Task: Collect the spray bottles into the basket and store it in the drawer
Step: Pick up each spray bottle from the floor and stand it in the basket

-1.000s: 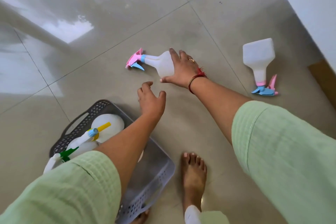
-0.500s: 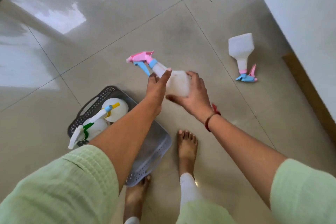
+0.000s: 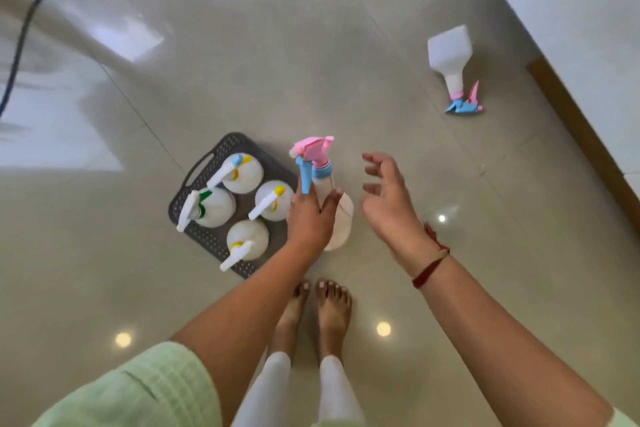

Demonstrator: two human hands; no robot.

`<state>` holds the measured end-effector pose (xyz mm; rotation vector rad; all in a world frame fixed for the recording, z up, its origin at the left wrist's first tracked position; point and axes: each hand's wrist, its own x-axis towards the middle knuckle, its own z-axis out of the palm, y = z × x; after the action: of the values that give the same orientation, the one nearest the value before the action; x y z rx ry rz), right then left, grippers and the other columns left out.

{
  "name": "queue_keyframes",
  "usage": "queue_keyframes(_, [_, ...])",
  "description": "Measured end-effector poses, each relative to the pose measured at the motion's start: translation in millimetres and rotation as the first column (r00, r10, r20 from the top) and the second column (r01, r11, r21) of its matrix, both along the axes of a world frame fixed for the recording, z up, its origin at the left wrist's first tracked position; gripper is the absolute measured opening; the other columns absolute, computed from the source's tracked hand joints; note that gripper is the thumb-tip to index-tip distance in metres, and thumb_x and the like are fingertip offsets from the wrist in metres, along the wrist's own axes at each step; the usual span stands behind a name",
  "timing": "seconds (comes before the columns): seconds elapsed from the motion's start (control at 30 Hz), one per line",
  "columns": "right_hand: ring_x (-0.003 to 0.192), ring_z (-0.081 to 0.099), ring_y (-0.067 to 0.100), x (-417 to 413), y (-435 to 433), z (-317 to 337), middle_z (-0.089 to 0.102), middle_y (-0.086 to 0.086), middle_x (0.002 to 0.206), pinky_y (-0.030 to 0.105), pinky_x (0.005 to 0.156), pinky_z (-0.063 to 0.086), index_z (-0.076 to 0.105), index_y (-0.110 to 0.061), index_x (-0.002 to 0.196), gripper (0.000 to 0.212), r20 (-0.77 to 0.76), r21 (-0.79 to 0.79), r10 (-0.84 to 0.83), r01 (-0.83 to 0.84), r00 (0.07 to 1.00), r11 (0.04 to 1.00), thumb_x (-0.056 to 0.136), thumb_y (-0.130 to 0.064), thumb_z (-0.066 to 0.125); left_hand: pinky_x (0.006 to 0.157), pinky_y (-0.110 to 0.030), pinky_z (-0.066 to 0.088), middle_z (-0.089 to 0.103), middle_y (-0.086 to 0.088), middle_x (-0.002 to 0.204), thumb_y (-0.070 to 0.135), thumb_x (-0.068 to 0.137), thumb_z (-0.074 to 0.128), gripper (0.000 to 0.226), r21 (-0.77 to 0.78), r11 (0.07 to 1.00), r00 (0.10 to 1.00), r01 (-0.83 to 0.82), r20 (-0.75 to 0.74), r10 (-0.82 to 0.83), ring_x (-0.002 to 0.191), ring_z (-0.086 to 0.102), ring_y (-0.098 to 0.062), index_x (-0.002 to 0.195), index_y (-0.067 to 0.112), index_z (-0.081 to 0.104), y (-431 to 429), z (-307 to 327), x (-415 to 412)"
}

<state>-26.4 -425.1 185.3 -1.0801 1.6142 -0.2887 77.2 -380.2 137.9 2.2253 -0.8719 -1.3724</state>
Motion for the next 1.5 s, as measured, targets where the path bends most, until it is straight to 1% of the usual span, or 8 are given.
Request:
queue_keyframes(0.1, [0.065,0.061,0.013,6,-2,16,0.063,0.008,0.088,0.024,0.056,0.052,0.054,-0.019,0.108,0.016,0.138,0.099,-0.18,0.167,0.974,0.981,0.094,-0.018,0.046,0.102,-0.044,0.037,0.054,-0.019,0.13,0.029,0.091,0.056,0.058,-0.046,0.995,0.99,0.091,0.113,-0.085,0.121,0.047,-0.036,0.14,0.006,0.034,26,-9,-4])
queue_keyframes(0.23, [0.055,0.066,0.014,8,-1,31,0.068,-0.004,0.059,0.035,0.058,0.06,0.063,-0.024,0.075,0.042,0.241,0.373,-0.172,0.072,0.955,0.925,0.085,-0.062,0.051,0.105,-0.038,0.027,0.053,-0.012,0.132,0.022,0.09,0.057,0.056,-0.094,0.959,0.93,0.267,0.286,-0.231,0.123,0.047,-0.032,0.14,0.007,0.038,61,-8,-8])
queue_keyframes(0.4, [0.059,0.064,0.018,17,17,32,0.064,0.012,0.079,0.025,0.055,0.059,0.054,-0.012,0.085,0.019,0.093,0.428,0.005,-0.044,0.996,0.903,0.083,-0.021,0.07,0.115,-0.036,0.02,0.046,0.004,0.14,0.028,0.091,0.052,0.06,-0.019,0.952,0.896,0.304,0.344,-0.279,0.131,0.041,-0.017,0.145,0.022,0.028,93,7,-19])
queue_keyframes(0.53, [0.081,0.069,0.025,15,33,22,0.065,0.012,0.092,0.038,0.072,0.061,0.061,-0.011,0.084,0.009,-0.063,0.326,0.253,-0.22,0.965,0.92,0.081,-0.013,0.069,0.116,-0.036,0.017,0.042,0.005,0.142,0.029,0.092,0.051,0.06,0.028,0.966,0.923,0.257,0.288,-0.254,0.134,0.037,-0.014,0.146,0.024,0.024,125,7,-19])
queue_keyframes(0.8, [0.09,0.06,0.025,31,79,18,0.064,0.006,0.102,0.03,0.075,0.045,0.069,-0.016,0.109,0.024,-0.231,-0.017,0.746,-0.769,0.625,0.639,0.087,-0.014,0.059,0.107,-0.037,0.032,0.036,-0.006,0.146,0.022,0.078,0.067,0.077,0.137,0.954,0.937,0.268,0.194,-0.291,0.136,0.034,-0.026,0.144,0.014,0.028,167,-11,29])
queue_keyframes(0.97, [0.094,0.058,0.03,51,99,4,0.06,0.008,0.106,0.032,0.071,0.042,0.066,-0.016,0.111,0.027,-0.344,-0.192,0.832,-0.9,0.435,0.391,0.089,-0.007,0.053,0.101,-0.039,0.036,0.047,-0.012,0.136,0.018,0.075,0.072,0.074,0.133,0.979,0.968,0.152,0.179,-0.174,0.127,0.043,-0.033,0.14,0.009,0.037,180,-12,55])
queue_keyframes(1.1, [0.099,0.055,0.03,57,98,-19,0.058,0.008,0.111,0.036,0.078,0.044,0.065,-0.016,0.114,0.032,-0.353,-0.151,0.881,-0.949,0.314,0.277,0.089,-0.003,0.051,0.102,-0.039,0.035,0.047,-0.011,0.136,0.016,0.077,0.071,0.074,0.144,0.981,0.974,0.128,0.168,-0.151,0.127,0.043,-0.032,0.141,0.009,0.035,183,-13,65])
queue_keyframes(1.5, [0.106,0.057,0.029,60,121,-75,0.06,0.01,0.113,0.034,0.089,0.044,0.067,-0.013,0.111,0.025,-0.189,-0.022,0.912,-0.93,0.365,0.367,0.088,-0.01,0.058,0.107,-0.04,0.035,0.031,-0.011,0.15,0.034,0.079,0.07,0.086,0.129,0.973,0.966,0.194,0.148,-0.212,0.138,0.031,-0.029,0.147,0.009,0.022,179,-19,50])
